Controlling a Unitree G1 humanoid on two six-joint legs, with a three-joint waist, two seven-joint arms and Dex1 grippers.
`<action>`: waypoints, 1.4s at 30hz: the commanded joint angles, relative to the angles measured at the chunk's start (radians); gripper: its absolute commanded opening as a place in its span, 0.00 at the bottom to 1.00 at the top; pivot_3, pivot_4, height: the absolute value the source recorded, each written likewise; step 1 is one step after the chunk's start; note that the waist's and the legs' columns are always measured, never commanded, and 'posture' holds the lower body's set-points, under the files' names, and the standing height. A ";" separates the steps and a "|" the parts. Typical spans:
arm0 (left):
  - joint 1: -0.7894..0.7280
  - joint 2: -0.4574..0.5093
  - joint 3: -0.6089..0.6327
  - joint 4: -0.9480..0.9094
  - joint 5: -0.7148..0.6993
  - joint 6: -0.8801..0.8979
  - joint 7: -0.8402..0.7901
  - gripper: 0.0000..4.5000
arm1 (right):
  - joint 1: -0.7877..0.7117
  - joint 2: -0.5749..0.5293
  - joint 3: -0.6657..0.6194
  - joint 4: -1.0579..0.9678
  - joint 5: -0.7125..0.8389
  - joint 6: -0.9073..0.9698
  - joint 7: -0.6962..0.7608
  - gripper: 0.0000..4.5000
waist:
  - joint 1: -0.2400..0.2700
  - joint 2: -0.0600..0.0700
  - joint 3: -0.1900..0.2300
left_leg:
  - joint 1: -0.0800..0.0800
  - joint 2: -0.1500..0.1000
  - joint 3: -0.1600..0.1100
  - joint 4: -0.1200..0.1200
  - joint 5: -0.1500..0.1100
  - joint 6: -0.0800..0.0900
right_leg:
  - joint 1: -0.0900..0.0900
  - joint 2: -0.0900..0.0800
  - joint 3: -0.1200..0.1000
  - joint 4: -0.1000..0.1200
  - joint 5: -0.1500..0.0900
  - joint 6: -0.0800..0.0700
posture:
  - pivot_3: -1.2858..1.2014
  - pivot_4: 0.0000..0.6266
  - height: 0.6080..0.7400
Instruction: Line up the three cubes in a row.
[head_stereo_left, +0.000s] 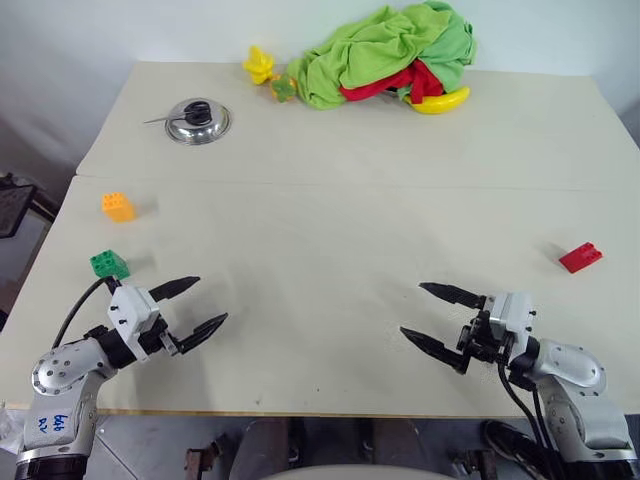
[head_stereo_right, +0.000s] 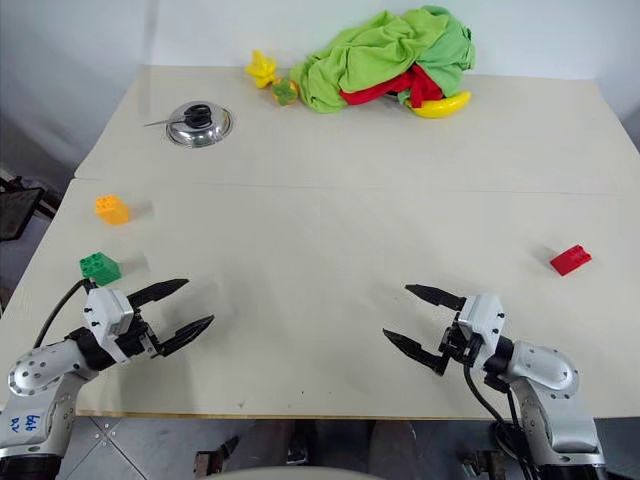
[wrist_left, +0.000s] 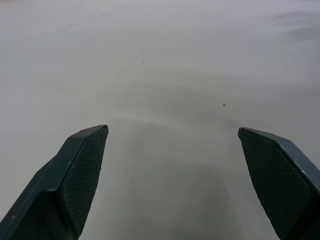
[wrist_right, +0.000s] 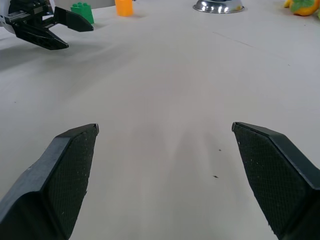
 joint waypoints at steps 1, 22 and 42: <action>0.006 0.005 0.025 -0.036 -0.009 -0.023 0.009 0.98 | 0.006 0.001 -0.013 -0.037 0.012 -0.002 -0.016 1.00 | 0.000 0.000 0.000 | 0.000 0.000 0.000 0.000 0.000 0.000 | 0.000 0.000 0.000 0.000 0.000 0.000 | 0.52 0.24 1.00; -0.214 -0.105 -0.365 -0.250 -0.094 0.253 -0.062 0.98 | 0.326 0.236 -0.535 -0.026 0.034 -0.092 -0.523 1.00 | 0.019 0.004 -0.004 | 0.001 0.000 0.001 0.000 0.000 0.000 | 0.000 0.002 0.003 0.000 0.000 0.000 | 0.52 0.24 1.00; -0.289 -0.140 -0.376 -0.283 -0.088 0.286 -0.019 0.98 | -0.210 -0.380 -0.397 0.549 -0.053 0.242 -0.317 1.00 | 0.002 0.012 -0.007 | 0.000 -0.001 0.002 0.001 0.003 0.003 | 0.000 0.001 0.004 0.000 0.001 0.001 | 0.52 0.24 1.00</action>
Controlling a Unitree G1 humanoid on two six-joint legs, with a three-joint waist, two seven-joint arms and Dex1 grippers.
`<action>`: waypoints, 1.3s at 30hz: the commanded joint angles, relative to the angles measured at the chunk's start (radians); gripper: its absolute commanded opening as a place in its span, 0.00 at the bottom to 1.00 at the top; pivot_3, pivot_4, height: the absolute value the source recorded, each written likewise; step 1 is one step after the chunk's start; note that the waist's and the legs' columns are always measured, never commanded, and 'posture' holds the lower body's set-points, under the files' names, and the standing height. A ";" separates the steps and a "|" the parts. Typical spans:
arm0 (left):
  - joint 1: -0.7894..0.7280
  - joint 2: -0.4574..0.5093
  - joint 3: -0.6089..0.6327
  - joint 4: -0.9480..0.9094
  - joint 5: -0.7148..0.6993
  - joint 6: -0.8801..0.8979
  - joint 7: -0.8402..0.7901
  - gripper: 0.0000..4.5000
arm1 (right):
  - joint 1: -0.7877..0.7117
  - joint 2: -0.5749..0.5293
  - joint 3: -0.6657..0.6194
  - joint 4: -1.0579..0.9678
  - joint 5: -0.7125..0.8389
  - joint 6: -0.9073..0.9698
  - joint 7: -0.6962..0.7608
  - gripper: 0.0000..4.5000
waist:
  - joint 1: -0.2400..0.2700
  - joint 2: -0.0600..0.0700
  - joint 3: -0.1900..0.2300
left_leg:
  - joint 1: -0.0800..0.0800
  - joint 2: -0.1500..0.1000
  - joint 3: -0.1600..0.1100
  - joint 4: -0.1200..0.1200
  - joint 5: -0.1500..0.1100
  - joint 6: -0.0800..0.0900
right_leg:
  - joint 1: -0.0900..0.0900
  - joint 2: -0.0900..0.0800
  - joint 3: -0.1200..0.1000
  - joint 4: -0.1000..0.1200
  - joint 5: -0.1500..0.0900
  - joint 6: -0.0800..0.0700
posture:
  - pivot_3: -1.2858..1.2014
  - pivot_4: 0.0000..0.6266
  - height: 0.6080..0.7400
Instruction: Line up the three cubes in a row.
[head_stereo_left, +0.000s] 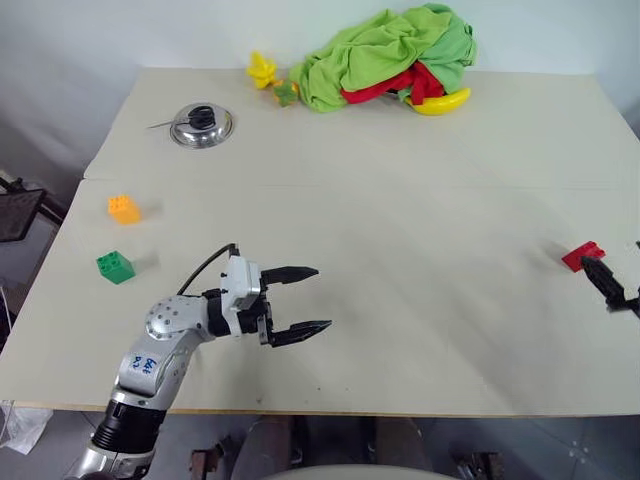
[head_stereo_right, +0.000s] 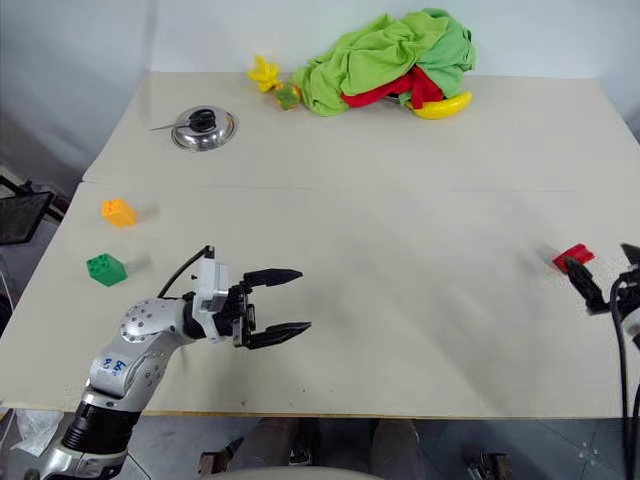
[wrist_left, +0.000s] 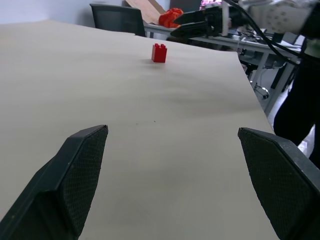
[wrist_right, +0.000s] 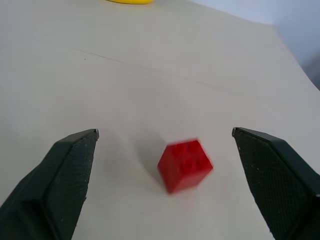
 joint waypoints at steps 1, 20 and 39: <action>0.005 -0.010 0.010 -0.058 0.003 -0.011 0.032 0.98 | -0.109 -0.068 0.068 0.184 -0.059 -0.015 0.099 1.00 | -0.001 0.000 0.000 | 0.000 0.000 0.000 0.000 0.000 0.000 | 0.000 0.000 0.000 0.000 0.000 0.000 | 0.52 0.24 1.00; 0.064 0.016 0.029 -0.140 0.000 0.006 0.092 0.98 | -0.653 -0.197 0.352 0.944 -0.359 -0.199 0.332 1.00 | -0.005 0.000 0.000 | -0.001 0.000 0.000 0.001 0.001 0.000 | 0.001 0.000 -0.001 -0.002 0.001 0.001 | 0.52 0.24 1.00; 0.063 0.051 0.081 -0.113 -0.031 -0.016 0.030 1.00 | -0.668 -0.159 0.368 0.853 -0.326 -0.252 0.666 0.33 | -0.006 0.000 0.000 | -0.001 0.000 -0.001 0.001 0.001 -0.001 | 0.001 0.000 -0.002 -0.002 0.001 0.001 | 0.52 0.24 1.00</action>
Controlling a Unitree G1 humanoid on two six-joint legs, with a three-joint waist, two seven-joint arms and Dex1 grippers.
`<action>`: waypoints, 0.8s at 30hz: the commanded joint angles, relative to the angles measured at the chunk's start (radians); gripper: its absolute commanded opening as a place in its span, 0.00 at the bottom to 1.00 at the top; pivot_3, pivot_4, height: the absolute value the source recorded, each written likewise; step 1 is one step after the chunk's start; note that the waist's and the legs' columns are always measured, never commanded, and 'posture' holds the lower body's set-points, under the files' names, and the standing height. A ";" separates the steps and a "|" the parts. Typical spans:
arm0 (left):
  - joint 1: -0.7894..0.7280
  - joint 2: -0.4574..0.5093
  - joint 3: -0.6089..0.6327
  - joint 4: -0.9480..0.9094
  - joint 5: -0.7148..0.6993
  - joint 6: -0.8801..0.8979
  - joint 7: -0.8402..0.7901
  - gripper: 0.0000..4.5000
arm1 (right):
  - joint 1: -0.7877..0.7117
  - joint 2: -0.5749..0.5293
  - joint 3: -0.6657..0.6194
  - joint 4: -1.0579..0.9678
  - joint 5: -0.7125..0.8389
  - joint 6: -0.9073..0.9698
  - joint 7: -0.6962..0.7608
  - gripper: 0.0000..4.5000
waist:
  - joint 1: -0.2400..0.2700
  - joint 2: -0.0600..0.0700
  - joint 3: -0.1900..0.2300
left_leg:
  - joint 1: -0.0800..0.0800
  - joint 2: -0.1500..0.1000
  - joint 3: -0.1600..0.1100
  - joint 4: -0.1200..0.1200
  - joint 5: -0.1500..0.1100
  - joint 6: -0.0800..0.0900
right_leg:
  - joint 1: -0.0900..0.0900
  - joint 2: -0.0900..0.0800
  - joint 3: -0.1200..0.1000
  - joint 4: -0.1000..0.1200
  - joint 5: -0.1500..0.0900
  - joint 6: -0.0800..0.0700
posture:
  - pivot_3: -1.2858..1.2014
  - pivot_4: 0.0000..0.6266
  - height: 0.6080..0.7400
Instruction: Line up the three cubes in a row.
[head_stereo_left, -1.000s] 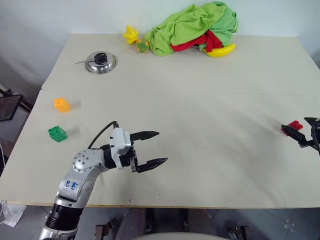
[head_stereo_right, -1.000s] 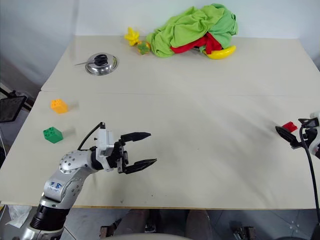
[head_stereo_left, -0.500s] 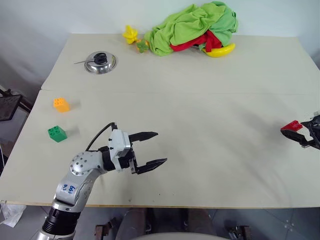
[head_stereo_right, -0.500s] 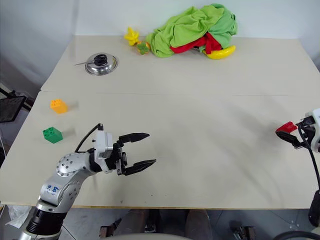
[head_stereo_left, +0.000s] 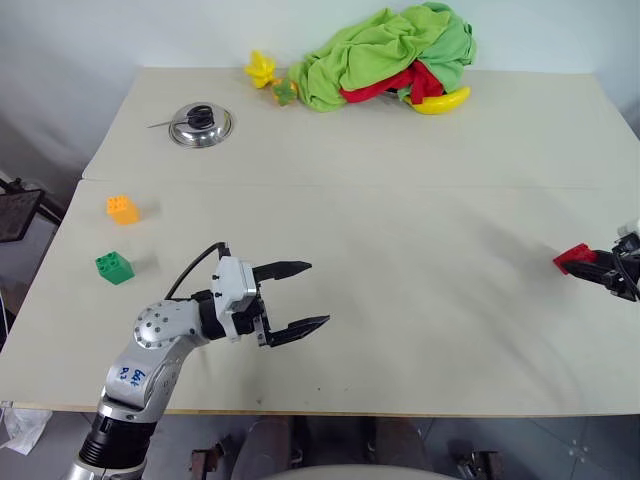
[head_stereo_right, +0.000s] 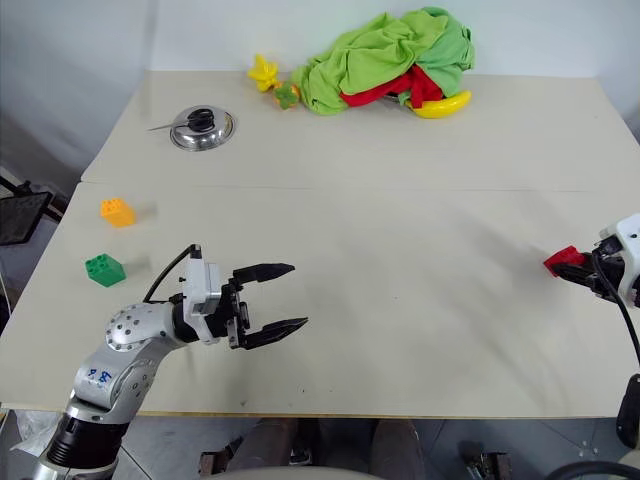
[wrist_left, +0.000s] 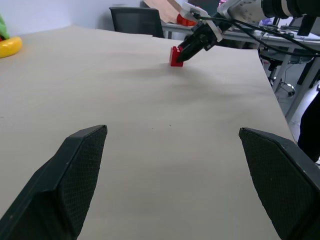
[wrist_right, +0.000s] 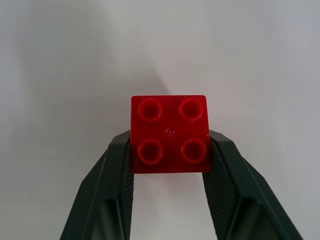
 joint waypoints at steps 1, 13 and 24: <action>0.013 0.019 0.049 -0.013 -0.041 -0.032 -0.042 1.00 | 0.003 0.012 0.004 -0.155 0.055 -0.014 0.170 0.33 | 0.000 0.000 0.000 | 0.000 0.000 0.000 0.000 0.000 0.000 | 0.000 0.000 0.000 0.000 0.000 0.000 | 0.52 0.24 1.00; 0.097 0.069 0.202 0.122 -0.052 -0.115 -0.127 1.00 | -0.090 0.275 0.360 -0.761 0.053 0.189 0.348 0.33 | -0.018 0.000 0.000 | 0.000 0.001 -0.002 0.000 0.001 -0.002 | -0.001 0.000 -0.002 0.002 0.000 0.000 | 0.52 0.24 1.00; 0.194 0.065 0.243 0.085 -0.041 -0.153 -0.096 1.00 | -0.218 0.378 0.473 -0.485 -0.089 -0.070 0.322 0.33 | -0.010 -0.001 0.001 | -0.002 -0.001 -0.004 0.000 0.000 -0.001 | -0.001 -0.002 -0.003 0.001 0.000 -0.001 | 0.52 0.24 1.00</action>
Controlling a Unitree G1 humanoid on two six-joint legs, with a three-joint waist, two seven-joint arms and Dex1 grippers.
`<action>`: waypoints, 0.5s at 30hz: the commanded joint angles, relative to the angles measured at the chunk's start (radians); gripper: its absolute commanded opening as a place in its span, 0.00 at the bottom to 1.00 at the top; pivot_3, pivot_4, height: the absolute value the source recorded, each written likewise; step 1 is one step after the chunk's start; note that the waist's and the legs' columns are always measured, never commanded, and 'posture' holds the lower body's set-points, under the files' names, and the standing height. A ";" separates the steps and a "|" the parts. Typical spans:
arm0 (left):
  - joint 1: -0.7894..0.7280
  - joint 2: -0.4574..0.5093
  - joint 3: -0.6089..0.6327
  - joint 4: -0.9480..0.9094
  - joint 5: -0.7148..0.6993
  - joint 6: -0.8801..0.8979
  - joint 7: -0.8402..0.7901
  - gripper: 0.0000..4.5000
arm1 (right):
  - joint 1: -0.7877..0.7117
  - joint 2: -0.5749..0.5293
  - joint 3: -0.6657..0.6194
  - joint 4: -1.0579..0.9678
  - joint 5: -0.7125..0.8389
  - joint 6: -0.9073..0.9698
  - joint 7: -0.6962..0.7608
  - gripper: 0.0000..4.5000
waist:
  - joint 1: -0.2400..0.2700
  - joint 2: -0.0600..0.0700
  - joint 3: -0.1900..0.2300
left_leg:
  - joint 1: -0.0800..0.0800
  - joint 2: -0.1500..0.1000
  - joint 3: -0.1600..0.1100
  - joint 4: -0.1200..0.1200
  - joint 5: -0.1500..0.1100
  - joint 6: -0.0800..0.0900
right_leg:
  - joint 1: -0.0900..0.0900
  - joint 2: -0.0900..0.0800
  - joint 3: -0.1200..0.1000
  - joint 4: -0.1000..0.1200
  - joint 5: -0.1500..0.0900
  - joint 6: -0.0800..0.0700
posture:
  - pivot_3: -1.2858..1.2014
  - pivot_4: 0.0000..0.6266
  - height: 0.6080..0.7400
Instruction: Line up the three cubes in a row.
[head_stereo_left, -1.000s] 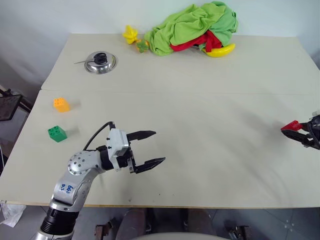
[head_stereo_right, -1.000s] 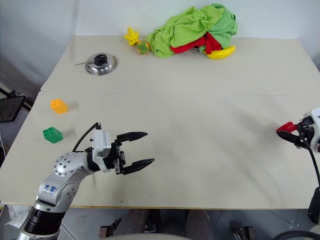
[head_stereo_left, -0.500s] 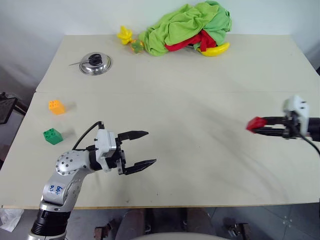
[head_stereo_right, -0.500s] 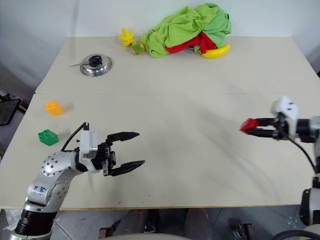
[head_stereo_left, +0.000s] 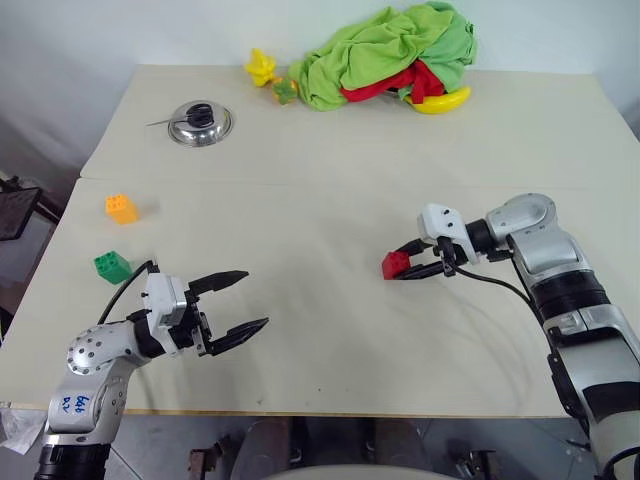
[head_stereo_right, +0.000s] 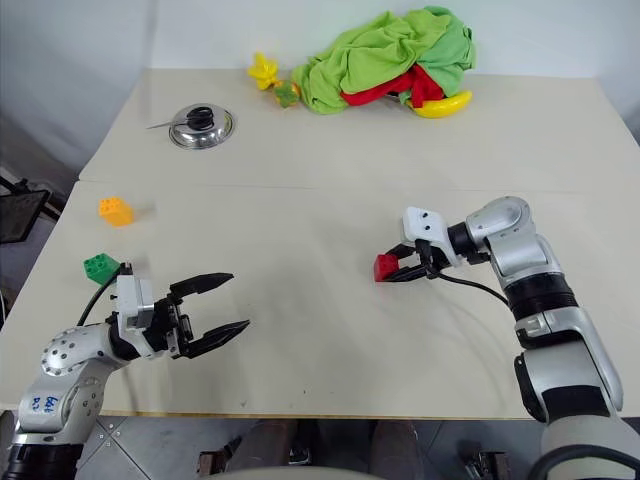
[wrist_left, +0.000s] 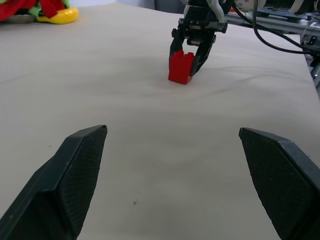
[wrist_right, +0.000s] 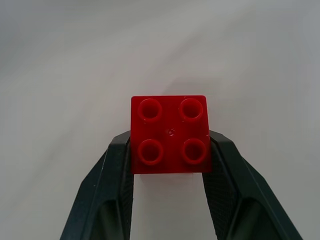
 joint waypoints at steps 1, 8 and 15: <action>0.015 0.003 0.014 -0.039 0.005 -0.023 0.010 1.00 | -0.044 0.002 0.009 0.068 -0.033 -0.066 0.023 0.33 | -0.006 0.000 0.000 | 0.000 0.000 0.000 0.000 0.000 0.000 | 0.000 0.000 0.000 0.000 0.000 0.000 | 0.52 0.24 1.00; 0.032 0.011 0.033 -0.031 0.007 -0.028 0.021 1.00 | -0.051 -0.008 -0.030 0.048 0.007 -0.051 0.058 0.74 | -0.017 0.000 0.000 | 0.000 0.001 0.000 0.000 0.000 0.000 | 0.000 0.000 0.000 0.000 0.000 0.000 | 0.52 0.24 1.00; 0.170 -0.058 0.235 -0.032 0.027 -0.133 0.169 1.00 | 0.077 -0.072 -0.232 -0.079 0.222 -0.068 0.062 1.00 | -0.016 -0.001 0.001 | 0.000 0.001 0.000 0.000 0.000 0.000 | 0.000 0.000 -0.001 -0.001 0.000 0.000 | 0.52 0.24 1.00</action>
